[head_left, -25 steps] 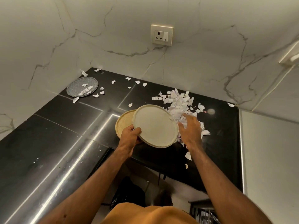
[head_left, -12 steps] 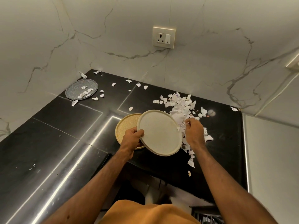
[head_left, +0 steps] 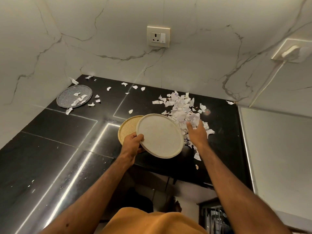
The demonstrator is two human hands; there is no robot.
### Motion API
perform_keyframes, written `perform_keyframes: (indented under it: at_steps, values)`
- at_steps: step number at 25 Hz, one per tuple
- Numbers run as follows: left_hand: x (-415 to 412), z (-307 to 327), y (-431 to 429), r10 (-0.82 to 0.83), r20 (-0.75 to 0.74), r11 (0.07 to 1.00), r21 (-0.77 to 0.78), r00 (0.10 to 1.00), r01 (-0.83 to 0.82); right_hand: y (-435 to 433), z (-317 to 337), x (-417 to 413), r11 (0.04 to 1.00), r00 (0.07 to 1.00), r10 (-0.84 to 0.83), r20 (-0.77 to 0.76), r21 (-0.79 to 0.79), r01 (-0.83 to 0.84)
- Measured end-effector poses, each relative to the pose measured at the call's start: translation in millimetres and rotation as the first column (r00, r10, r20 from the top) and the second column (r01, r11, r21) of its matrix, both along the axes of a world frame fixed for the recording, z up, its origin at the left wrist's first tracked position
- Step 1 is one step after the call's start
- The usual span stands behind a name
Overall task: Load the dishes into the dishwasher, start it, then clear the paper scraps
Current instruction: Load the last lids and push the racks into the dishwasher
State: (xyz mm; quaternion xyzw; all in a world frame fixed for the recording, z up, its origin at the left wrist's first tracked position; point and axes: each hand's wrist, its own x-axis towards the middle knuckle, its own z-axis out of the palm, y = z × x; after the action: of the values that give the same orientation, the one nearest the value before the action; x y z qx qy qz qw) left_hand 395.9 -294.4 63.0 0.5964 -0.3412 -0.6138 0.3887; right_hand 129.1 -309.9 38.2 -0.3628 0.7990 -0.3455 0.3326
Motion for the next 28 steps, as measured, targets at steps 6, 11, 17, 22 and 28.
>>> perform_keyframes:
  at_steps: [6, 11, 17, 22, 28]
  values:
    - [5.7, -3.1, 18.7, 0.019, -0.073, 0.999, 0.029, 0.997, -0.017, 55.2, -7.5, -1.8, 0.981, 0.945, 0.158, 0.287, 0.061, -0.183]
    - [-10.4, -23.8, 39.8, -0.117, -0.003, 0.993, 0.005, 0.993, 0.117, 121.2, -27.1, -3.2, 0.999, 0.974, 0.046, 0.22, 0.002, -0.048]
    - [-59.2, -34.8, 76.1, -0.335, 0.038, 0.942, 0.0, 0.941, 0.335, 214.2, -41.1, -36.7, 0.995, 0.976, -0.101, 0.191, 0.018, 0.099]
    - [-123.8, -38.6, 112.4, -0.533, 0.06, 0.844, -0.024, 0.844, 0.535, 296.5, -41.9, -79.6, 0.96, 0.92, -0.27, 0.284, 0.01, 0.279]
    - [-245.6, -42.7, 192.8, -0.852, 0.209, 0.467, -0.111, 0.48, 0.877, 418.0, -54.9, -135.6, 0.791, 0.757, -0.568, 0.323, -0.04, 0.61]
